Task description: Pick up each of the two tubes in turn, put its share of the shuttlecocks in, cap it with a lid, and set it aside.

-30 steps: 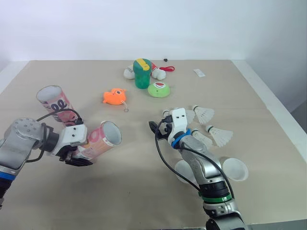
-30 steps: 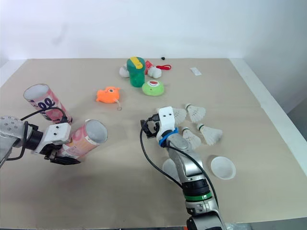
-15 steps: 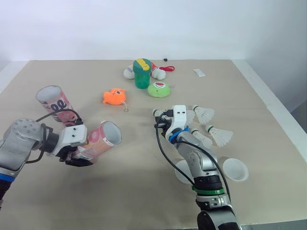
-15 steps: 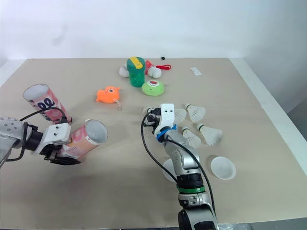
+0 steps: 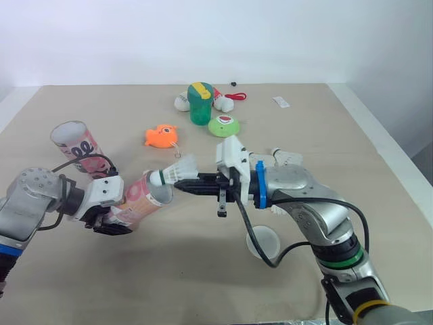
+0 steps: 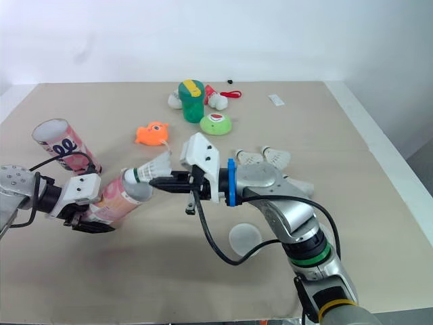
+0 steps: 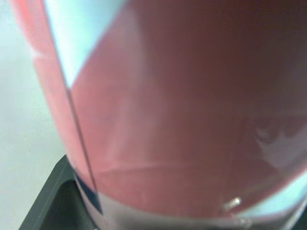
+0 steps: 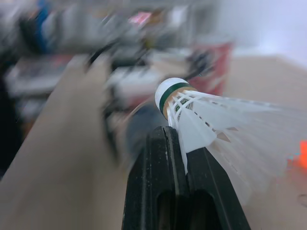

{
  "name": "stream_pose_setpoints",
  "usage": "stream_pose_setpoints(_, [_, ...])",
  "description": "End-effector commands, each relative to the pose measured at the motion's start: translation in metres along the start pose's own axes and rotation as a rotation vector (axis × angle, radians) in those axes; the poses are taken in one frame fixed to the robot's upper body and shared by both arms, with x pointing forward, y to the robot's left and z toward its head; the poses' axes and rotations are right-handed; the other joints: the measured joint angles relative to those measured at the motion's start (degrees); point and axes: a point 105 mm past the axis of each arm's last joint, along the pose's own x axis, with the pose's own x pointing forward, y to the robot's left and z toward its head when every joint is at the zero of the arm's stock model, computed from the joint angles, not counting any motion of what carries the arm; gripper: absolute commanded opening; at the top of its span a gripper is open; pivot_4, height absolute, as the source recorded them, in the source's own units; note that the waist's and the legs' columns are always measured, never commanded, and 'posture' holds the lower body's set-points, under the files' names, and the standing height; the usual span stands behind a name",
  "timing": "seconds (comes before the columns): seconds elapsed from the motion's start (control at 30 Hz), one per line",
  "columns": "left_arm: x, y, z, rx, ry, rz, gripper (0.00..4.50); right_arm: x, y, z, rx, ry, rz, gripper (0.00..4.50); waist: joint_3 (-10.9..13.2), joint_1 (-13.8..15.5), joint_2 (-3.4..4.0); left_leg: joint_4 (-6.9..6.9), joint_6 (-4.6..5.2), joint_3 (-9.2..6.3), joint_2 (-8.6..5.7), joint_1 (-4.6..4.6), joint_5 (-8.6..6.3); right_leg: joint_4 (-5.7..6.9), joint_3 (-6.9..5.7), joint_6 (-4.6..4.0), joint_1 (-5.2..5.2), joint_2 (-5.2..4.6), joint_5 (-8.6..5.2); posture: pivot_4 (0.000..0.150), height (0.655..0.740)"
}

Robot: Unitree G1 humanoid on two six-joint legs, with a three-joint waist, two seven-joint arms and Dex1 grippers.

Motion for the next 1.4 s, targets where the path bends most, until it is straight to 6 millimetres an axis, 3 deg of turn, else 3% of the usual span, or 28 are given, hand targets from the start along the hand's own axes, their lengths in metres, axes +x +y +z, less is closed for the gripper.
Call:
stream_pose_setpoints(0.03, [0.003, -0.001, 0.004, 0.008, -0.013, -0.011, 3.20, 0.012, -0.008, 0.002, -0.099, 0.023, 0.016, 0.04, 0.00, 0.00, 0.00, -0.01, 0.00, 0.00, 0.00, -0.01, 0.00, 0.00, 0.00, -0.01, -0.01, 0.00, -0.01, 0.150, 0.7400])
stream_pose_setpoints(0.17, [0.003, -0.002, 0.004, 0.007, -0.014, -0.012, 3.20, 0.025, -0.011, -0.007, -0.146, 0.069, 0.031, 0.04, -0.01, 0.07, -0.01, -0.01, 0.00, -0.01, -0.01, -0.02, 0.00, 0.00, -0.01, 0.00, -0.01, -0.01, -0.02, 0.150, 0.7400])
stream_pose_setpoints(0.4, [0.004, -0.005, 0.004, 0.000, -0.016, -0.014, 3.20, 0.036, 0.005, 0.002, -0.099, -0.005, 0.095, 0.04, 0.00, 0.10, 0.00, -0.01, 0.00, 0.00, -0.03, -0.08, -0.01, 0.00, -0.01, 0.03, -0.05, -0.06, -0.06, 0.150, 0.7400])
stream_pose_setpoints(0.43, [0.004, -0.005, 0.004, 0.000, -0.018, -0.015, 3.20, 0.036, 0.007, 0.007, -0.070, -0.039, 0.103, 0.69, 0.00, 0.10, 0.00, -0.01, 0.00, -0.02, -0.03, -0.08, -0.01, 0.00, -0.03, 0.02, -0.05, -0.05, -0.06, 0.150, 0.7400])
stream_pose_setpoints(0.53, [0.005, -0.005, 0.006, 0.003, -0.021, -0.017, 3.20, 0.028, 0.009, 0.028, 0.013, -0.162, 0.083, 1.63, 0.00, 0.17, -0.02, -0.01, 0.00, -0.07, -0.02, -0.10, -0.01, 0.01, -0.07, 0.00, -0.04, -0.05, -0.06, 0.150, 0.7400])
stream_pose_setpoints(0.57, [0.005, -0.005, 0.006, 0.004, -0.022, -0.018, 3.20, 0.023, 0.009, 0.030, 0.028, -0.182, 0.066, 2.22, 0.01, 0.16, -0.04, 0.00, 0.00, -0.10, -0.03, -0.11, -0.01, 0.01, -0.10, 0.01, -0.03, -0.07, -0.07, 0.150, 0.7400])
stream_pose_setpoints(0.6, [0.005, -0.005, 0.006, 0.005, -0.023, -0.018, 3.20, 0.016, 0.008, 0.030, 0.042, -0.199, 0.022, 2.46, 0.01, 0.17, -0.04, 0.00, 0.00, -0.10, -0.03, -0.13, -0.01, 0.01, -0.10, 0.01, -0.03, -0.07, -0.07, 0.150, 0.7400])
stream_pose_setpoints(0.73, [0.007, -0.006, 0.007, 0.008, -0.025, -0.025, 3.20, -0.018, 0.004, 0.026, 0.097, -0.259, -0.195, 4.27, 0.01, 0.18, -0.04, -0.06, -0.01, -0.23, -0.04, -0.13, -0.02, 0.01, -0.20, -0.05, -0.01, -0.08, -0.15, 0.150, 0.7400])
stream_pose_setpoints(0.77, [0.007, -0.006, 0.007, 0.008, -0.026, -0.027, 3.20, -0.029, 0.003, 0.021, 0.101, -0.259, -0.271, 4.41, 0.01, 0.10, -0.03, -0.06, -0.01, -0.25, -0.04, -0.13, -0.02, 0.01, -0.22, -0.05, -0.01, -0.07, -0.15, 0.150, 0.7400])
stream_pose_setpoints(0.87, [0.009, -0.007, 0.007, 0.007, -0.028, -0.035, 3.20, -0.063, 0.007, 0.004, 0.127, -0.253, -0.476, 4.41, -0.02, 0.40, -0.08, -0.07, -0.02, -0.41, -0.07, -0.12, -0.02, 0.00, -0.36, -0.08, 0.08, -0.10, -0.23, 0.150, 0.7400])
stream_pose_setpoints(1.1, [0.012, -0.006, 0.008, 0.017, -0.033, -0.053, 3.20, -0.116, 0.025, -0.041, 0.099, -0.055, -0.781, 4.41, 0.02, 0.23, 0.00, -0.07, -0.08, -0.42, -0.10, -0.01, -0.06, 0.01, -0.35, -0.09, 0.16, -0.11, -0.26, 0.150, 0.7400])
stream_pose_setpoints(1.27, [0.015, -0.006, 0.008, 0.020, -0.036, -0.068, 3.20, -0.133, 0.052, -0.062, 0.137, 0.009, -0.864, 4.41, -0.01, 0.27, 0.07, -0.05, -0.09, -0.41, -0.13, 0.02, -0.05, 0.01, -0.33, -0.09, 0.21, -0.12, -0.27, 0.150, 0.7400])
stream_pose_setpoints(1.4, [0.017, -0.005, 0.008, 0.023, -0.038, -0.072, 3.20, -0.141, 0.061, -0.076, 0.213, 0.028, -0.927, 4.41, -0.02, 0.23, 0.08, -0.04, -0.09, -0.36, -0.13, 0.04, -0.05, 0.01, -0.27, -0.18, 0.22, -0.15, -0.34, 0.150, 0.7400])
